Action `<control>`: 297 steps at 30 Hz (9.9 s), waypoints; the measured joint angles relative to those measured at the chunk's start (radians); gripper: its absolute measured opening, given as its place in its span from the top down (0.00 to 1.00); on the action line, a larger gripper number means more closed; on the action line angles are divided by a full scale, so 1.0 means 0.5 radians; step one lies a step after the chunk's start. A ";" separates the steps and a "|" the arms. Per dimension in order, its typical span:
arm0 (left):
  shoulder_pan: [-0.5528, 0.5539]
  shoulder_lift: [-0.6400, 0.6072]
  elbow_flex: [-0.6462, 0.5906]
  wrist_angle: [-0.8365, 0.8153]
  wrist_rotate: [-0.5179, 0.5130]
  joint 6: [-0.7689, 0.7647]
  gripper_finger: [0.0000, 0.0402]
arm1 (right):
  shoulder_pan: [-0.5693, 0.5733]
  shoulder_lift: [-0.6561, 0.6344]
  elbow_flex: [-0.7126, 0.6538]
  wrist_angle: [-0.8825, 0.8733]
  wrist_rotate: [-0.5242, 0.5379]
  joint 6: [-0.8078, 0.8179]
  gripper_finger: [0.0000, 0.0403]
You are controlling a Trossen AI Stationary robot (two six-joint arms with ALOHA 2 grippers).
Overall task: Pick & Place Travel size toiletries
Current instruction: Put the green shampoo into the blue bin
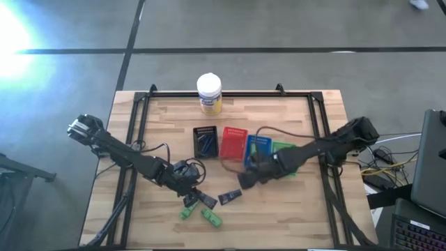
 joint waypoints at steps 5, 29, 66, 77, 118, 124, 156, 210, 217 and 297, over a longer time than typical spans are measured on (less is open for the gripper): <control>0.000 0.000 0.000 0.010 0.000 -0.001 0.46 | 0.219 -0.008 0.056 0.009 0.057 -0.150 0.44; -0.445 0.032 0.167 -0.322 -0.182 -1.188 0.46 | 0.738 -0.005 0.060 0.006 0.308 -0.490 0.38; -0.591 0.947 0.825 -0.800 0.010 -1.577 0.49 | 0.743 -0.005 0.008 -0.005 0.404 -0.541 0.36; -0.478 1.003 0.799 -0.773 0.039 -1.558 0.49 | 0.743 -0.005 0.005 -0.012 0.404 -0.550 0.30; -0.244 0.980 0.802 -0.763 -0.027 -1.566 0.13 | 0.743 -0.004 -0.002 -0.245 0.404 -0.743 0.30; -0.243 0.976 0.768 -0.755 0.008 -1.457 0.19 | 0.743 -0.004 -0.002 -0.288 0.404 -0.746 0.26; -0.422 0.680 0.748 -0.753 -0.615 -0.138 0.69 | 0.402 -0.005 -0.002 0.628 0.332 -0.788 0.42; -0.055 0.375 0.753 -0.042 -0.787 1.130 0.68 | 0.085 0.008 0.002 0.989 0.433 -0.260 0.41; -0.035 0.375 0.753 -0.044 -0.790 1.160 0.68 | 0.081 0.008 0.002 0.983 0.462 -0.221 0.48; -0.314 0.518 0.483 0.061 -0.193 -1.170 0.41 | 0.057 -0.049 -0.001 -0.842 0.814 -0.365 0.18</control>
